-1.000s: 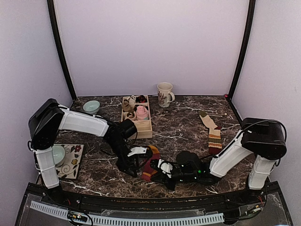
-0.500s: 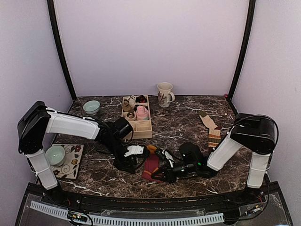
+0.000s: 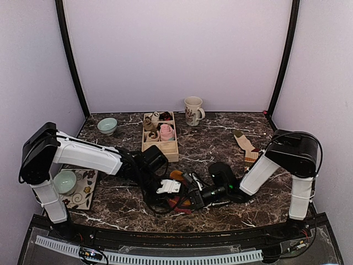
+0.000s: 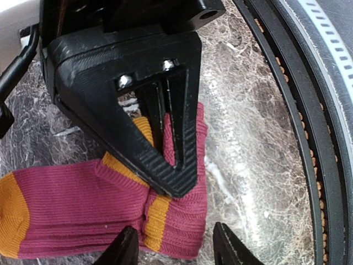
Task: Roll the socks
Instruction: Roll the sock at the center of the board.
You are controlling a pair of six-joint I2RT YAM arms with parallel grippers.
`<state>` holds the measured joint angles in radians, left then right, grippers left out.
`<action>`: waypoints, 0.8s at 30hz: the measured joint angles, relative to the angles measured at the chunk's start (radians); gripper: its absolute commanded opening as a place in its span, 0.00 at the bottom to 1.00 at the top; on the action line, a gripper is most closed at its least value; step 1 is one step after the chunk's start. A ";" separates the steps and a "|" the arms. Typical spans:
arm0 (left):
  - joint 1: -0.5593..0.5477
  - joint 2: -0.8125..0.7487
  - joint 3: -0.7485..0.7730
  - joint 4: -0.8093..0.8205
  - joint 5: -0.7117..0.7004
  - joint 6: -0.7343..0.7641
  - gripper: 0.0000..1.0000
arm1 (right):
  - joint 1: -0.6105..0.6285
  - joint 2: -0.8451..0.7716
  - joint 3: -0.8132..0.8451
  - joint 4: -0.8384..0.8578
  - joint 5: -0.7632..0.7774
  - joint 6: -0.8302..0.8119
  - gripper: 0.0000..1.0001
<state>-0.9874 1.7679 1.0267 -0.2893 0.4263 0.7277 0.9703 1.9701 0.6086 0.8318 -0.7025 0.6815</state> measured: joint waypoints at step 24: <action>-0.056 0.009 -0.027 0.049 -0.071 0.046 0.35 | -0.042 0.049 -0.019 0.118 -0.064 0.148 0.00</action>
<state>-1.0435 1.7767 0.9997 -0.2401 0.3557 0.7734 0.9279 2.0190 0.5896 0.9497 -0.7662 0.8291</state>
